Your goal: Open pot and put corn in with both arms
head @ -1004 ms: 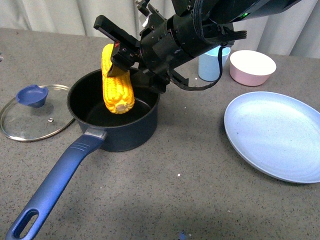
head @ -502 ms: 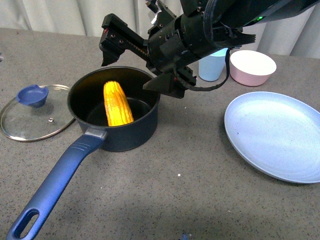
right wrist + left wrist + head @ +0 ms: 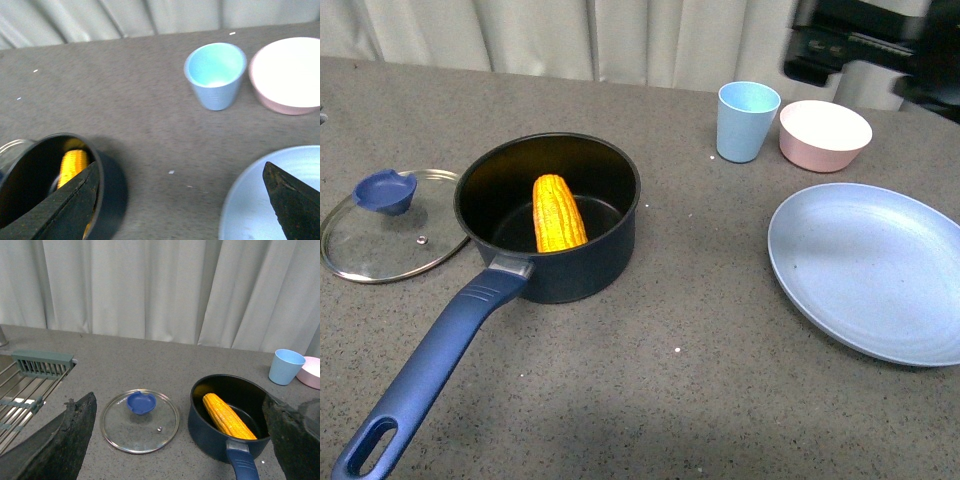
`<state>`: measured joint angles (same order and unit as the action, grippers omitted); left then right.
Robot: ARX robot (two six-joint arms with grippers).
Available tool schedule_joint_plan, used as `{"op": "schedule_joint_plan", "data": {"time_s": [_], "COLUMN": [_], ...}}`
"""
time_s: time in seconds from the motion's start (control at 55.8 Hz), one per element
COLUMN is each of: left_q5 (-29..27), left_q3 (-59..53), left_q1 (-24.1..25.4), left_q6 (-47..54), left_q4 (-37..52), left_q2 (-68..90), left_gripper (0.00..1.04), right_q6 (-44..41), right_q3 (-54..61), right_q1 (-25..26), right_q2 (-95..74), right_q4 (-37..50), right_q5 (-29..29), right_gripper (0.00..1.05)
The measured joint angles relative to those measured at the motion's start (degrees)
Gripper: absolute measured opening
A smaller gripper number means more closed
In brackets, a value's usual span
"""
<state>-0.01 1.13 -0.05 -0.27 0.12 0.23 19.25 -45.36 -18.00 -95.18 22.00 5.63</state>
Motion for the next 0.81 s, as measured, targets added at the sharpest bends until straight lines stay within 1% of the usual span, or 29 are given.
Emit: {"op": "schedule_joint_plan", "data": {"time_s": [0.036, 0.108, 0.233, 0.341, 0.484, 0.502, 0.538, 0.556, 0.592, 0.645, 0.681, 0.699, 0.771, 0.807], "left_q5": [0.0, 0.0, 0.0, 0.0, 0.0, 0.0, 0.0, 0.0, 0.0, 0.0, 0.0, 0.0, 0.0, 0.0], "left_q3": [0.0, 0.0, 0.0, 0.0, 0.0, 0.0, 0.0, 0.0, 0.0, 0.0, 0.0, 0.0, 0.0, 0.0], "left_q1": [0.0, 0.0, 0.0, 0.0, 0.0, 0.0, 0.0, 0.0, 0.0, 0.0, 0.0, 0.0, 0.0, 0.0], "left_q6": [0.0, 0.0, 0.0, 0.0, 0.0, 0.0, 0.0, 0.0, 0.0, 0.0, 0.0, 0.0, 0.0, 0.0], "left_q4": [0.0, 0.0, 0.0, 0.0, 0.0, 0.0, 0.0, 0.0, 0.0, 0.0, 0.0, 0.0, 0.0, 0.0], "left_q2": [0.0, 0.0, 0.0, 0.0, 0.0, 0.0, 0.0, 0.0, 0.0, 0.0, 0.0, 0.0, 0.0, 0.0], "left_gripper": [0.98, 0.98, 0.98, 0.98, 0.98, 0.98, 0.98, 0.98, 0.98, 0.98, 0.98, 0.98, 0.98, 0.98], "right_q6": [-0.8, -1.1, -1.7, -3.3, -4.4, -5.2, -8.3, -9.5, -12.2, -14.9, -16.4, -17.0, -18.2, -18.5], "right_q3": [3.7, 10.4, 18.1, 23.9, 29.9, 30.9, 34.2, 34.9, 37.9, 40.4, 40.9, 41.0, 42.3, 43.1], "right_q1": [1.6, 4.7, 7.0, 7.5, 5.8, 6.0, 7.0, 7.2, 8.0, 8.7, 9.3, 9.8, 11.1, 11.8], "right_q2": [3.2, 10.0, 18.4, 25.3, 34.0, 33.8, 32.5, 32.3, 31.5, 32.3, 33.9, 35.5, 40.7, 43.2], "right_q4": [1.2, 0.6, 1.0, 1.0, -1.7, 1.0, 11.5, 14.1, 22.8, 30.0, 32.1, 32.1, 29.1, 26.8], "right_q5": [2.4, 6.5, 11.4, 15.8, 16.8, 15.2, 10.5, 8.8, 5.4, 3.3, 2.7, 2.3, 1.1, 0.4], "right_gripper": [0.96, 0.96, 0.96, 0.96, 0.96, 0.94, 0.87, 0.85, 0.78, 0.69, 0.62, 0.57, 0.39, 0.28]}}
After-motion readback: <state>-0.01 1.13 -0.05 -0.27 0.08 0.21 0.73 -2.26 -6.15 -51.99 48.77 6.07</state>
